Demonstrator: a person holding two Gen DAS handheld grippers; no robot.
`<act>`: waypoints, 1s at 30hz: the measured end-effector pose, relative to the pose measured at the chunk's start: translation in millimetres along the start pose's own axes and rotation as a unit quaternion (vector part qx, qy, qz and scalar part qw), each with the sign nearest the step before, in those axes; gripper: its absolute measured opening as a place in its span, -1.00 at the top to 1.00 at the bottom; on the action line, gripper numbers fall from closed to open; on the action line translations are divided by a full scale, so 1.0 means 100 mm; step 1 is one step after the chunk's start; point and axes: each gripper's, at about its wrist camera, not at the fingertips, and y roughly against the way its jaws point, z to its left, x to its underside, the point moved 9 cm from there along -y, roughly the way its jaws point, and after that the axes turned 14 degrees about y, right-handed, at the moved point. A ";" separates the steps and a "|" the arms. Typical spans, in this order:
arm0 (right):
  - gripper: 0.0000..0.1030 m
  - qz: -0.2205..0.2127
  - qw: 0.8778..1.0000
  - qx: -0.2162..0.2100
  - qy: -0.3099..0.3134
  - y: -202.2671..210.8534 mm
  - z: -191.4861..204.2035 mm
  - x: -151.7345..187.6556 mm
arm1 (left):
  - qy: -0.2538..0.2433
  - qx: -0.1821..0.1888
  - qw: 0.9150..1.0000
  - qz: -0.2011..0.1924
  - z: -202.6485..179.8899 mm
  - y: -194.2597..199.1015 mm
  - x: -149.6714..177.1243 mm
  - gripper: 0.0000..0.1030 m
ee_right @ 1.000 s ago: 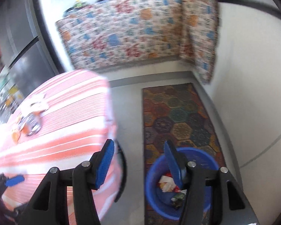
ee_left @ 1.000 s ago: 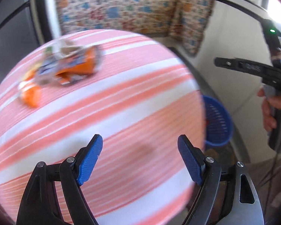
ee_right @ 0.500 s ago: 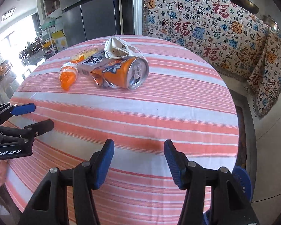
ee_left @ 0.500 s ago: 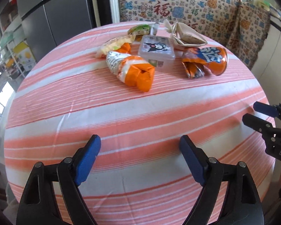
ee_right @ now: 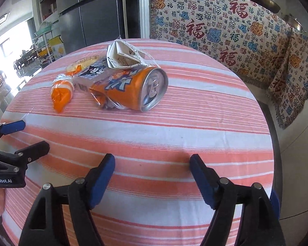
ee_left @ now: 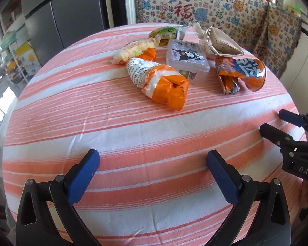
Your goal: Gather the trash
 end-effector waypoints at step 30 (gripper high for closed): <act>-0.62 -0.002 1.000 -0.004 -0.001 -0.05 -0.02 -0.03 | -0.006 0.075 0.996 0.047 0.13 0.15 -0.41 -0.32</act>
